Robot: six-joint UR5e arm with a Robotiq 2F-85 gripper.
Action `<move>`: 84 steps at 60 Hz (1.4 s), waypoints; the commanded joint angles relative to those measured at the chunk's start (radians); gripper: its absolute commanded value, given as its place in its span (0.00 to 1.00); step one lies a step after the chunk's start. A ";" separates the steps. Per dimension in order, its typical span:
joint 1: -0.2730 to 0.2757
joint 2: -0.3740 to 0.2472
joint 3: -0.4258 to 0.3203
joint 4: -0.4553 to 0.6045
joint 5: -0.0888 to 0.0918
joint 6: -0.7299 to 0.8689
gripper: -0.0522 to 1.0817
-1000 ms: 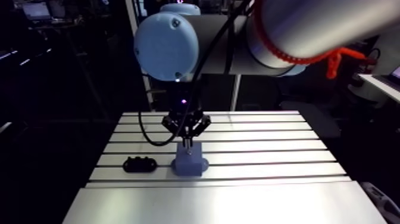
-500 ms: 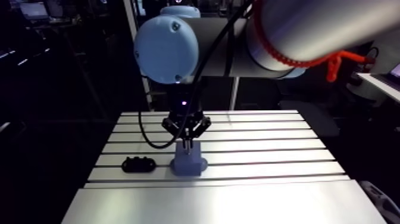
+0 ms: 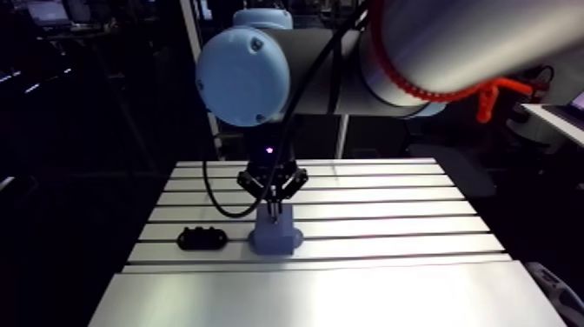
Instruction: Pick up the M10 bolt and insert it into the hex recess until seated.
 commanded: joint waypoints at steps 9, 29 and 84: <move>0.000 0.000 0.005 0.002 0.002 -0.002 1.00; 0.000 0.000 0.012 -0.001 0.000 -0.002 1.00; 0.004 0.001 0.021 -0.002 -0.001 -0.005 1.00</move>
